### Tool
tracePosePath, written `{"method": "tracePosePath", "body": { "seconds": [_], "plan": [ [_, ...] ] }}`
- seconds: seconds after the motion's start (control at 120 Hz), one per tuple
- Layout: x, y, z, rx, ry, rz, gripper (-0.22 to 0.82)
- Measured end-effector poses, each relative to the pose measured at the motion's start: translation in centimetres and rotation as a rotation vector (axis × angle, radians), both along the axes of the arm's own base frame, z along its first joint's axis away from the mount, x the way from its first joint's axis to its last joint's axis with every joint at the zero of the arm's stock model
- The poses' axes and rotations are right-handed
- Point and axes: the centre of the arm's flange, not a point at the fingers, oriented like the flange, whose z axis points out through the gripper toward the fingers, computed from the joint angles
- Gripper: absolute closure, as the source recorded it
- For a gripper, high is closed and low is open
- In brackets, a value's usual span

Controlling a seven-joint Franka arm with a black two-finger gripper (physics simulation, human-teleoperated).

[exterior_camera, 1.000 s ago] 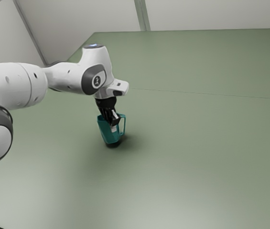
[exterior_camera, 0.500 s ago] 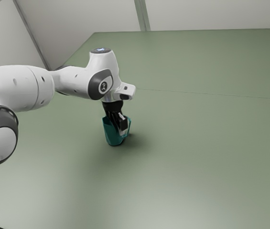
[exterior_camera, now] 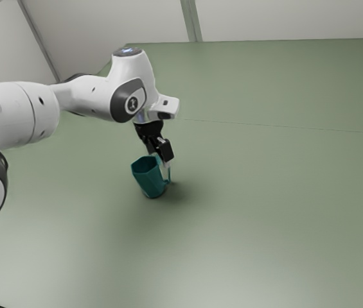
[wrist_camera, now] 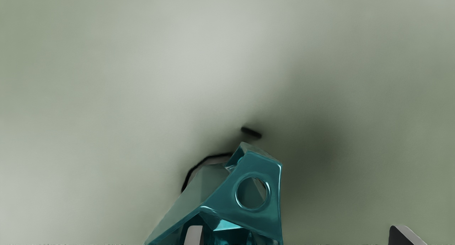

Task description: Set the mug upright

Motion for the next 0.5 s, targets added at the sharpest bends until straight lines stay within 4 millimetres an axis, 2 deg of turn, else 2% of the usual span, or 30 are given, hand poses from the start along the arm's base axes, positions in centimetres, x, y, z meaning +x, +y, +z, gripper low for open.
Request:
{"method": "tracePosePath", "body": {
  "seconds": [0.217,0.4,0.5],
  "plan": [
    [-1.6,0.8,6.7,0.005,-0.063,0.023,0.01],
    [-2.9,3.3,14.3,0.026,-0.124,0.077,0.01],
    [-3.6,4.4,17.2,0.038,-0.134,0.104,0.00]
  ]
}}
